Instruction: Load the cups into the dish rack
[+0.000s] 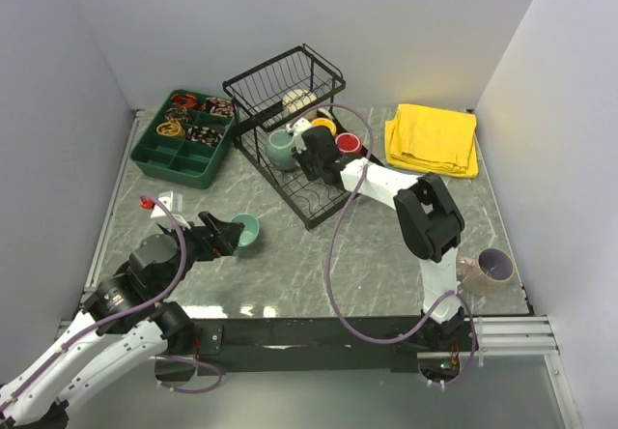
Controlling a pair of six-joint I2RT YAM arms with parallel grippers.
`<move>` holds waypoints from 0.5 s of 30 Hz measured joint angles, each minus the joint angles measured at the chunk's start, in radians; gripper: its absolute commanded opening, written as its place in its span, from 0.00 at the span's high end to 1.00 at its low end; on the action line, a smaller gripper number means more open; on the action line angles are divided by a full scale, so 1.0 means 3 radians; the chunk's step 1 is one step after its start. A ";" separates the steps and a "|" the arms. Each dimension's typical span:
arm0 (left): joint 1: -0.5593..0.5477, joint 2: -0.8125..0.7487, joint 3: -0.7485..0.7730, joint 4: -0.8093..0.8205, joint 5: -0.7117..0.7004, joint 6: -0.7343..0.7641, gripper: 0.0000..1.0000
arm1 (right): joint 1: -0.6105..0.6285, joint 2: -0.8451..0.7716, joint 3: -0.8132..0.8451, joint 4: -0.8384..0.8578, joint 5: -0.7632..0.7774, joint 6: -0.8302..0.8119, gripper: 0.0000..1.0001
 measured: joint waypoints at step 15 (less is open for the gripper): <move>0.0000 0.0033 0.0000 -0.0004 -0.0019 -0.0022 0.04 | 0.0000 0.0127 0.0089 0.0395 0.0183 -0.0233 0.66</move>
